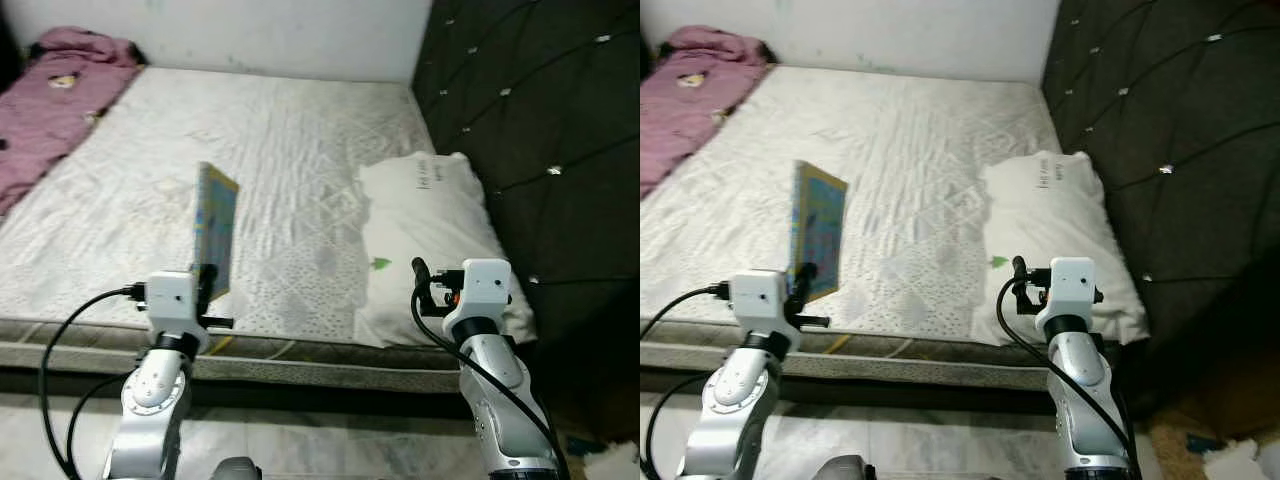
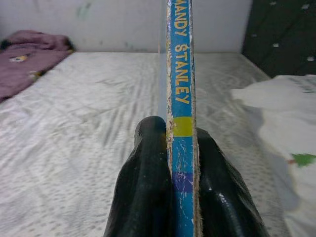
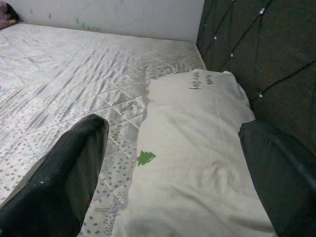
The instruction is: Clean up the room
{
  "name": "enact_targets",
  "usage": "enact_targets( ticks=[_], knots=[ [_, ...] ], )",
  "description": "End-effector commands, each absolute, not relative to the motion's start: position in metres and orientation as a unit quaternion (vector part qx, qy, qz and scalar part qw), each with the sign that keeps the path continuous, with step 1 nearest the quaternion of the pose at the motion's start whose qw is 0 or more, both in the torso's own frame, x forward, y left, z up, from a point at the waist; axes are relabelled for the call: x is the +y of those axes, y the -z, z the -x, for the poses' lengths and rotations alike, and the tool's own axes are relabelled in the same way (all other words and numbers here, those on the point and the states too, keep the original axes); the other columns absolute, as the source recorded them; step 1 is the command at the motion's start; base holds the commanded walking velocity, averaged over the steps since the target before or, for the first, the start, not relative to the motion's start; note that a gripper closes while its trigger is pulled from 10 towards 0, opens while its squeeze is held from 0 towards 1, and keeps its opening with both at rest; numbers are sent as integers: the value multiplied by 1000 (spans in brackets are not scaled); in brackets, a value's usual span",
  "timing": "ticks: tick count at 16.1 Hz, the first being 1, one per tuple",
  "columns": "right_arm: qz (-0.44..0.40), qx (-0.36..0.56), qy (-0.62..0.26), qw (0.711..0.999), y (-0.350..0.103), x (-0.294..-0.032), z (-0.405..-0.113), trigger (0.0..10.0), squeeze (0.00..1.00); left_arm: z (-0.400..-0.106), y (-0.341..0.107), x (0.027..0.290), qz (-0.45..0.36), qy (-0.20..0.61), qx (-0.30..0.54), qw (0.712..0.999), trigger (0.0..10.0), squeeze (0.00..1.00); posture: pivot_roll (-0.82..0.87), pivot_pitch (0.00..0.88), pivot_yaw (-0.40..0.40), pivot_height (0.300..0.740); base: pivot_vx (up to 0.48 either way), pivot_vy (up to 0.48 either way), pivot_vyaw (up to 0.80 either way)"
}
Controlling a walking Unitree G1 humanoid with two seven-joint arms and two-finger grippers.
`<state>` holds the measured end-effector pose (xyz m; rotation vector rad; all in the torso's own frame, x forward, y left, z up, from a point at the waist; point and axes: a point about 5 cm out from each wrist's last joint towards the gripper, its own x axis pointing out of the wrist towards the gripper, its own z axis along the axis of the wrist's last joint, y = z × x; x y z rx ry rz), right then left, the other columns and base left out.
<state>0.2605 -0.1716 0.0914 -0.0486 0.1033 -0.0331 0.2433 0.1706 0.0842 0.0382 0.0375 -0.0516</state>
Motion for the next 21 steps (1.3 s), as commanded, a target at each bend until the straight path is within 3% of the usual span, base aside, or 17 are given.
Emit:
enact_targets(
  ticks=[1, 21],
  knots=[
    [29, 44, 19, 998, -95, -174, -261, 10000, 0, -246, -95, 166, -15, 37, -9, 999, 10000, 0, 21, 0, -27, 740, 266, 0, 0],
    [27, 48, 18, 998, -94, -174, -263, 10000, 0, -248, -94, 166, -13, 33, -4, 999, 10000, 0, 23, 0, -29, 740, 281, 0, 0]
  ],
)
